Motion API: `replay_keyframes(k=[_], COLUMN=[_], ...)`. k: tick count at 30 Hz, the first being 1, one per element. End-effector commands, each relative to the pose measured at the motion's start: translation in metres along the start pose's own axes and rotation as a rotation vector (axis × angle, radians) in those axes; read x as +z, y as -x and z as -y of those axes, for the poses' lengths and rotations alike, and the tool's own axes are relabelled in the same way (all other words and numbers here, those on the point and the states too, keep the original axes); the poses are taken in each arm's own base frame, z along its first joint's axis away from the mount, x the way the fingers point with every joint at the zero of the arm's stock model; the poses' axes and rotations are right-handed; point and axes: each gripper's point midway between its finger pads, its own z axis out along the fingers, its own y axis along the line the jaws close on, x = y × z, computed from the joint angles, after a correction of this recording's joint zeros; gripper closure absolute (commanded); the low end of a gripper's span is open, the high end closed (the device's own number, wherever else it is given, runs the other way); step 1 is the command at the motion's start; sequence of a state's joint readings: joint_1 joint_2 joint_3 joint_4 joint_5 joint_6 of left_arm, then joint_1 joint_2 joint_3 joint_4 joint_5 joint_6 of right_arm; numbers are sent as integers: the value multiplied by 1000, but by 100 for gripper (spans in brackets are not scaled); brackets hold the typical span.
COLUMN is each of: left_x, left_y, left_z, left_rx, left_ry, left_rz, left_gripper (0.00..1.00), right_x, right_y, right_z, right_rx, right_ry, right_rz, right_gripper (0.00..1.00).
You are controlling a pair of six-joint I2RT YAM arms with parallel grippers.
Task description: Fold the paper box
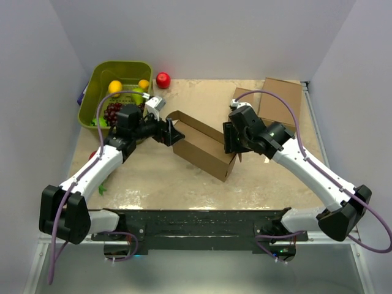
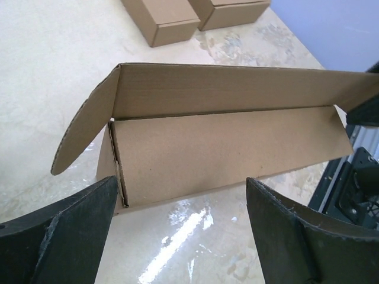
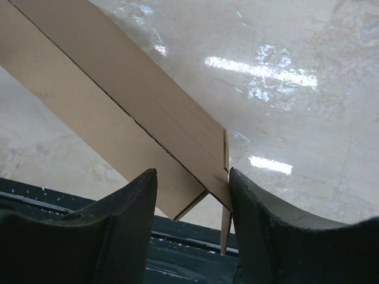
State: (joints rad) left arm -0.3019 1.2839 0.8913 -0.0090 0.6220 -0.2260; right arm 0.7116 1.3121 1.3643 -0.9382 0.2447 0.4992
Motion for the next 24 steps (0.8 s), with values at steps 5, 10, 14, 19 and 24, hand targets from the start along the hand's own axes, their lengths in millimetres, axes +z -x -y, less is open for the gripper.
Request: replay_keyframes(k=[5,10,14,19,24], left_x=[-24,-35,-35,-24,-18], left_y=[37,64,68,64,60], left_z=[15,-4,-16,-20,-23], left_rx=[148,246,294,286,278], left_ry=[41,185,241,219,210], left_rz=[72,73,52,26,19], left_gripper=[4,4,10,13,21], right_x=[-37,-43,-42,-41,-37], right_y=[7,-1,-8,-9,-18], right_z=[23,29,26,23,21], right_rx=[31,38,50,63,74], right_ry=[-72,-84,-61,-44,-36], right_rz=[56,36,20,14,-17], right_gripper=[44,44,49,60,65])
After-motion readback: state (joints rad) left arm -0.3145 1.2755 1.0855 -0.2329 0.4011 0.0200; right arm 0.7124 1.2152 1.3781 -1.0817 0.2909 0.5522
